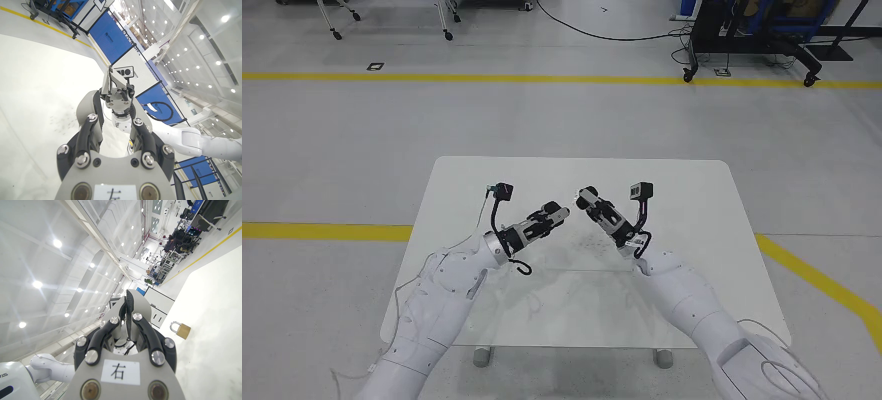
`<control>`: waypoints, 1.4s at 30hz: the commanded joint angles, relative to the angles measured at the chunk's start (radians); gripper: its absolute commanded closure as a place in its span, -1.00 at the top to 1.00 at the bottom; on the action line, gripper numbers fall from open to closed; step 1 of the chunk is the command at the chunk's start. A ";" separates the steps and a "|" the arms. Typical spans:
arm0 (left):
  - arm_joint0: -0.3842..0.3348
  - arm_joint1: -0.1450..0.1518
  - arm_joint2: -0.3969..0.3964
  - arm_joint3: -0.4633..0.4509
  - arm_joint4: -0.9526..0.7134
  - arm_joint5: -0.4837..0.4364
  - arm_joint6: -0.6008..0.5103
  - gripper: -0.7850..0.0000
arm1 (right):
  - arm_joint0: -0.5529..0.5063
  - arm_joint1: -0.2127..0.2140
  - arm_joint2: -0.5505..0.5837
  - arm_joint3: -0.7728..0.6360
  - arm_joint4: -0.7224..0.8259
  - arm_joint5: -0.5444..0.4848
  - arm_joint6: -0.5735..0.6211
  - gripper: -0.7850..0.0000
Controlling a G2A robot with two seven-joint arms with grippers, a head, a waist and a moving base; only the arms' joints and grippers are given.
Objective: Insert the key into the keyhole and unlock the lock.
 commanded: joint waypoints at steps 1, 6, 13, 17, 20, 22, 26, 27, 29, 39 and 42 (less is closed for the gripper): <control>0.001 -0.001 0.007 -0.003 0.012 0.002 0.011 -0.27 | 0.004 -0.007 -0.003 0.010 0.040 0.004 0.050 -1.00; 0.000 -0.001 0.011 -0.003 0.020 0.006 0.024 -0.28 | 0.020 -0.018 -0.008 0.041 0.065 0.000 0.128 -1.00; -0.003 -0.001 0.019 -0.002 0.053 0.032 0.048 -0.44 | 0.031 -0.027 0.008 0.050 0.002 0.000 0.141 -1.00; -0.004 -0.001 0.021 -0.001 0.055 0.038 0.055 -1.00 | 0.027 -0.028 0.030 0.048 -0.035 0.000 0.121 -1.00; -0.006 0.000 0.020 0.001 0.055 0.044 0.061 -1.00 | 0.030 -0.028 0.046 0.054 -0.086 0.000 0.093 -1.00; -0.006 0.000 0.020 0.002 0.056 0.046 0.066 -1.00 | 0.031 -0.027 0.056 0.054 -0.132 0.000 0.067 -1.00; -0.008 0.000 0.017 0.005 0.056 0.056 0.078 -1.00 | 0.023 -0.024 0.078 0.033 -0.215 0.000 0.026 -1.00; -0.009 0.000 0.016 0.006 0.057 0.059 0.082 -1.00 | 0.019 -0.022 0.084 0.028 -0.231 0.000 0.017 -1.00; -0.010 0.000 0.015 0.007 0.058 0.067 0.090 -1.00 | 0.012 -0.020 0.096 0.015 -0.256 0.000 0.006 -1.00; -0.008 -0.001 0.015 0.004 0.049 0.061 0.109 0.55 | -0.018 -0.017 0.134 -0.028 -0.287 0.000 0.037 -1.00; -0.007 0.000 0.014 0.004 0.047 0.057 0.111 0.45 | -0.021 -0.019 0.140 -0.031 -0.283 0.000 0.054 -1.00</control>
